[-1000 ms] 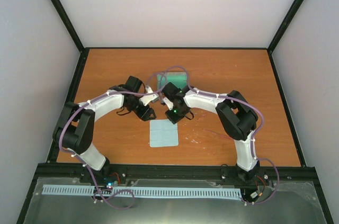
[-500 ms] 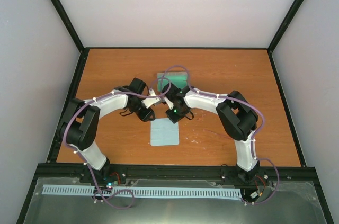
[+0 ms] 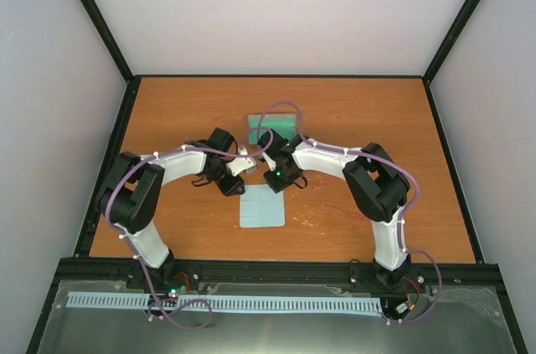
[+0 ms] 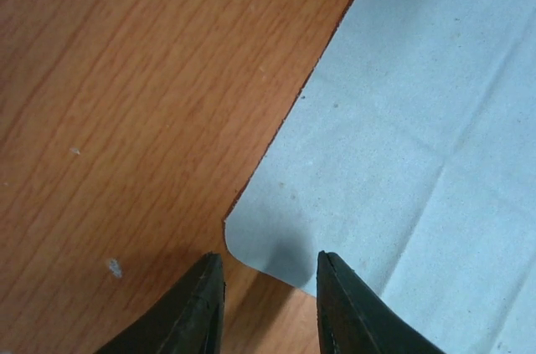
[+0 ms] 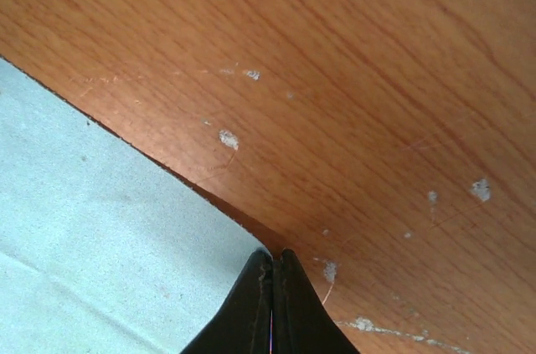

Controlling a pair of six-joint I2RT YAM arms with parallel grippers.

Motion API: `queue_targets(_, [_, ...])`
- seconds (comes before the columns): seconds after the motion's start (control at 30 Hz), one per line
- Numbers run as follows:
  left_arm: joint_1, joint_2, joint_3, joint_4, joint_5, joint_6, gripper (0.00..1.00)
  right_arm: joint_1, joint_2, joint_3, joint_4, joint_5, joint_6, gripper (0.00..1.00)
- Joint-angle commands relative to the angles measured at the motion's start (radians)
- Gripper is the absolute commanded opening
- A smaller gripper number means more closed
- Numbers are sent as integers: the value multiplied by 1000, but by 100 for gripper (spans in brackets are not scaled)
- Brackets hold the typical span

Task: Organize the sunglasses
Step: Fold the glasses cleaning cloth at the center of the board.

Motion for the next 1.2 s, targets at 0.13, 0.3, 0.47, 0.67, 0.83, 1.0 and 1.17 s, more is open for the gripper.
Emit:
queue_targets(0.13, [-22,56,-14,57,-34,21,31,-8,-28,-14,9,15,17,3])
queue_targets(0.3, [-34,84,-2,77,-35,17,31,-9,-30,-14,11,14,16,3])
queue_targets(0.47, [-44,98,-11,77,-38,30,20,-8,-36,-14,11,19,19,3])
queue_targets(0.67, [-52,88,-54,68,-46,51,7,-10,-47,-21,14,28,27,3])
queue_targets(0.83, [-52,72,-58,67,-46,45,0,-13,-54,-22,21,41,33,3])
queue_targets(1.0, [-52,51,4,65,-49,28,0,-25,-74,-16,32,76,42,3])
queue_targets(1.17, [-52,46,79,72,-55,24,0,-38,-92,-3,41,116,40,3])
